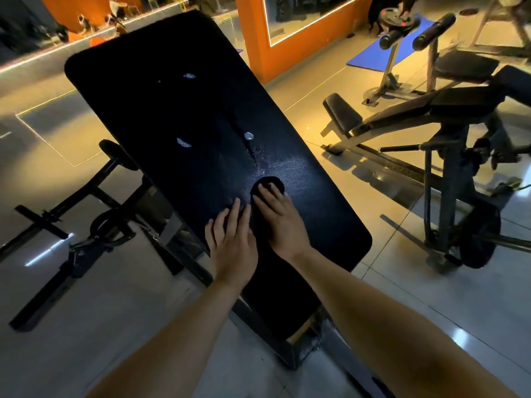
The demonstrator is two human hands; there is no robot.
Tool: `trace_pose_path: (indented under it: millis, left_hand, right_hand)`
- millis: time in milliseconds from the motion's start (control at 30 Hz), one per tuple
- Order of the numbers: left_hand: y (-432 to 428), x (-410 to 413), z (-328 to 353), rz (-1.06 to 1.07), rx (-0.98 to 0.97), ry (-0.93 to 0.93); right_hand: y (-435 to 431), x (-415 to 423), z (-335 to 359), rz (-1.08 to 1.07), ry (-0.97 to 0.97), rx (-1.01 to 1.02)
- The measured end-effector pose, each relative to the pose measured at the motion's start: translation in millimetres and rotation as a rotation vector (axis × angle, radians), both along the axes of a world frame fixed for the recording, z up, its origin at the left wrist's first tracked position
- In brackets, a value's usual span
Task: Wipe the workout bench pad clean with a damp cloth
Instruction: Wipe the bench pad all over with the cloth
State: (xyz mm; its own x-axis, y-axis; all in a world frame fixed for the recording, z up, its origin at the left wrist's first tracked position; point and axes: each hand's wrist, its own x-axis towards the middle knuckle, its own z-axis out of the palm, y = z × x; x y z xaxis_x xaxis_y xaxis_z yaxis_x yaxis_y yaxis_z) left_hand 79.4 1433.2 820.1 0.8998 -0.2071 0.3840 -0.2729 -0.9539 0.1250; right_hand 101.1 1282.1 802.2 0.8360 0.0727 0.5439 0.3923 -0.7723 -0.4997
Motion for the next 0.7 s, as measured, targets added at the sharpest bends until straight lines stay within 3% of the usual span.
trace_pose_path:
  millis: [67, 167, 267, 333, 433, 533, 600, 700]
  left_hand:
    - [1, 1, -4, 0.011, 0.050, -0.010]
    - [2, 2, -5, 0.007, 0.068, -0.037]
    - [0, 3, -5, 0.004, 0.028, -0.045]
    - [-1, 4, -5, 0.011, -0.025, -0.044]
    - [0, 5, -3, 0.011, -0.082, -0.043]
    - [3, 4, -2, -0.005, -0.080, -0.036]
    - [2, 1, -2, -0.013, -0.039, -0.024]
    - [1, -1, -1, -0.013, 0.056, -0.012]
  right_hand:
    - [-26, 18, 3, -0.154, 0.044, 0.018]
    - [-64, 39, 17, -0.452, 0.185, 0.296]
    - [-65, 39, 19, -0.596, 0.238, 0.513]
    - [-34, 25, 17, -0.507, 0.182, 0.485]
    - [27, -3, 7, -0.144, 0.066, 0.287]
    - [29, -8, 1, 0.076, -0.014, 0.132]
    - [-3, -1, -2, 0.060, -0.033, 0.039]
    - [-66, -2, -17, -0.314, 0.164, 0.153]
